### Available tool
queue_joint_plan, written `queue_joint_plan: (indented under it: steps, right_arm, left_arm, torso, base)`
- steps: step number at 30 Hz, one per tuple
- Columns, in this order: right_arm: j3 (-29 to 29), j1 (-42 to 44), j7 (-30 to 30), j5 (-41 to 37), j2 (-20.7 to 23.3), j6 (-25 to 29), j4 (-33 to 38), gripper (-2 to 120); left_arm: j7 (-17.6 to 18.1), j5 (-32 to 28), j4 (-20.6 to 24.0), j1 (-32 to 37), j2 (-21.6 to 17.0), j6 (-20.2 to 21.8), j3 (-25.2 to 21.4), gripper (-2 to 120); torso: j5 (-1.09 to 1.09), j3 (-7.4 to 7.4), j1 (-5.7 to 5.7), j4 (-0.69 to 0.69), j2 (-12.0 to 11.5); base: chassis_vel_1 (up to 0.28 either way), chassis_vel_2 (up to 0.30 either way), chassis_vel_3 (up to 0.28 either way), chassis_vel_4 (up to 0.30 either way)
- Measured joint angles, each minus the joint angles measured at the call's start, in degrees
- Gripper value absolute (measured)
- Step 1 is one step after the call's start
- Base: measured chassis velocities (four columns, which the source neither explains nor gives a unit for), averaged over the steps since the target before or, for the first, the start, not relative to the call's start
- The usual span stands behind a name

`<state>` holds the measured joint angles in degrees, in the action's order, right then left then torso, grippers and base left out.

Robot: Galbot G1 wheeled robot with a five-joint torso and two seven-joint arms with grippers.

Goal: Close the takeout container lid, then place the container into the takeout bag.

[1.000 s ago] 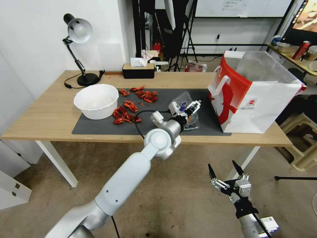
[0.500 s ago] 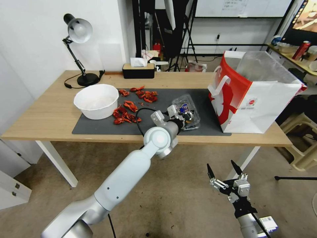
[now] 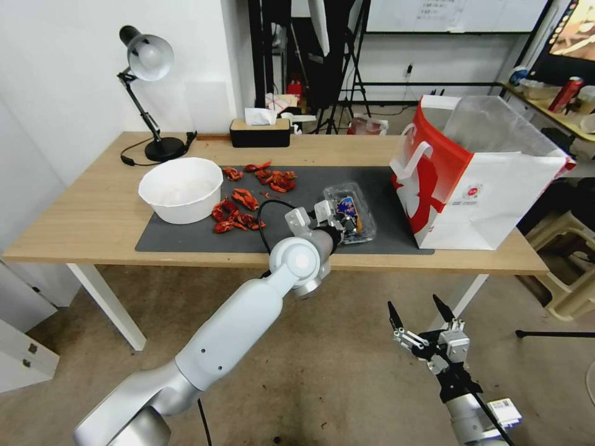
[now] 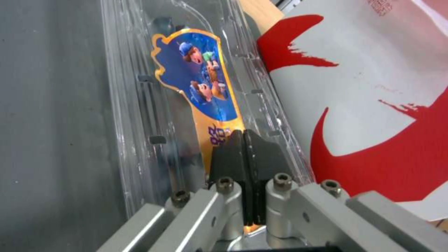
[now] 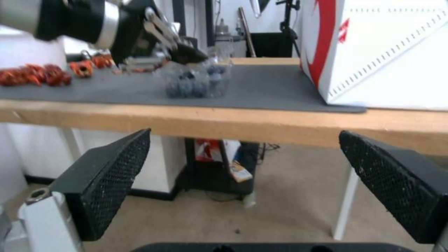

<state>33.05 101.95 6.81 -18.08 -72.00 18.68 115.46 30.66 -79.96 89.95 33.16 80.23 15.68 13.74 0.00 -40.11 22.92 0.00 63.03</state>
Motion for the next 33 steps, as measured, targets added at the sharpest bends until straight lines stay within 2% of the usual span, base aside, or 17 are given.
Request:
queue_joint_plan:
  steps: [2,4,5,7,8,11,12,13,15,16,19,20,23,24,27,33]
  right_arm:
    - [0.0,-0.2,0.6,-1.5,0.3,-0.4,0.4,100]
    - [0.0,-1.1,2.2,-6.6,1.5,-1.9,1.4,100]
    - [0.0,-1.1,2.2,-6.6,1.5,-1.9,1.4,100]
    - [0.3,-2.6,4.1,-13.1,3.1,-4.1,2.3,100]
    - [0.3,-2.6,4.1,-13.1,3.1,-4.1,2.3,100]
    - [0.9,-7.3,6.2,-27.0,6.0,-8.6,2.6,100]
    - [0.9,-7.3,6.2,-27.0,6.0,-8.6,2.6,100]
    - [0.9,-9.3,6.1,-32.6,6.9,-10.8,2.8,100]
    - [0.8,-13.1,4.4,-42.2,8.4,-15.0,3.1,100]
    - [0.8,-13.1,4.4,-42.2,8.4,-15.0,3.1,100]
    - [-0.1,-18.2,0.5,-52.9,10.3,-19.7,2.5,100]
    - [-0.1,-18.2,0.5,-52.9,10.3,-19.7,2.5,100]
    - [-1.4,-22.3,-4.6,-61.7,11.8,-24.3,1.4,100]
    - [-1.4,-22.3,-4.6,-61.7,11.8,-24.3,1.4,100]
    - [-2.2,-25.3,-10.0,-67.6,11.8,-28.4,1.3,100]
    - [-3.0,-28.6,-15.7,-72.4,11.2,-32.1,1.6,100]
  left_arm:
    - [0.1,0.0,0.0,-0.1,0.0,0.1,0.1,0]
    - [0.7,0.1,-0.2,-0.3,-0.1,0.4,0.3,0]
    - [0.7,0.1,-0.2,-0.3,-0.1,0.4,0.3,0]
    - [1.2,0.1,-0.4,-0.5,-0.2,0.6,0.3,0]
    - [1.2,0.1,-0.4,-0.5,-0.2,0.6,0.3,0]
    - [1.4,0.0,-0.6,-0.7,-0.5,0.6,0.2,0]
    - [1.4,0.0,-0.6,-0.7,-0.5,0.6,0.2,0]
    - [1.4,0.0,-0.6,-0.7,-0.7,0.6,0.2,0]
    - [1.5,-0.2,-0.5,-0.7,-1.0,0.6,0.2,0]
    - [1.5,-0.2,-0.5,-0.7,-1.0,0.6,0.2,0]
    - [1.6,-0.4,-0.3,-0.7,-1.3,0.5,0.1,0]
    - [1.6,-0.4,-0.3,-0.7,-1.3,0.5,0.1,0]
    - [1.6,-0.5,-0.3,-0.6,-1.4,0.4,0.0,0]
    - [1.6,-0.5,-0.3,-0.6,-1.4,0.4,0.0,0]
    - [1.6,-0.6,-0.3,-0.6,-1.4,0.3,-0.3,0]
    - [1.6,-0.7,-0.3,-0.7,-1.3,0.3,-0.4,0]
  torso:
    - [0.0,0.0,0.0,0.0,0.0]
    - [0.0,0.0,0.0,0.0,0.0]
    - [0.0,0.0,0.0,0.0,0.0]
    - [0.0,0.0,0.0,0.0,0.0]
    - [0.0,0.0,0.0,0.0,0.0]
    - [0.0,0.0,0.0,0.0,0.0]
    - [0.0,0.0,0.0,0.0,0.0]
    - [0.0,0.0,0.0,0.0,0.0]
    - [0.0,0.0,0.01,0.01,0.0]
    - [0.0,0.0,0.01,0.01,0.0]
    - [0.0,0.0,0.01,0.02,0.0]
    - [0.0,0.0,0.01,0.02,0.0]
    - [0.0,0.0,0.01,0.01,0.0]
    - [0.0,0.0,0.01,0.01,0.0]
    - [0.0,-0.01,0.0,0.01,0.0]
    - [0.0,-0.01,0.0,0.0,0.0]
  base:
    - [0.0,0.0,0.0,0.0]
    - [0.0,0.0,0.0,0.0]
    - [0.0,0.0,0.0,0.0]
    - [0.0,0.0,0.0,0.0]
    - [0.0,0.0,0.0,0.0]
    - [0.0,0.0,0.0,0.0]
    - [0.0,0.0,0.0,0.0]
    - [0.0,0.0,0.0,0.0]
    - [0.0,0.0,0.0,0.0]
    - [0.0,0.0,0.0,0.0]
    - [0.0,0.0,0.0,0.0]
    - [0.0,0.0,0.0,0.0]
    - [0.0,0.0,0.0,0.0]
    - [0.0,0.0,0.0,0.0]
    - [0.0,0.0,0.0,0.0]
    - [0.0,0.0,0.0,0.0]
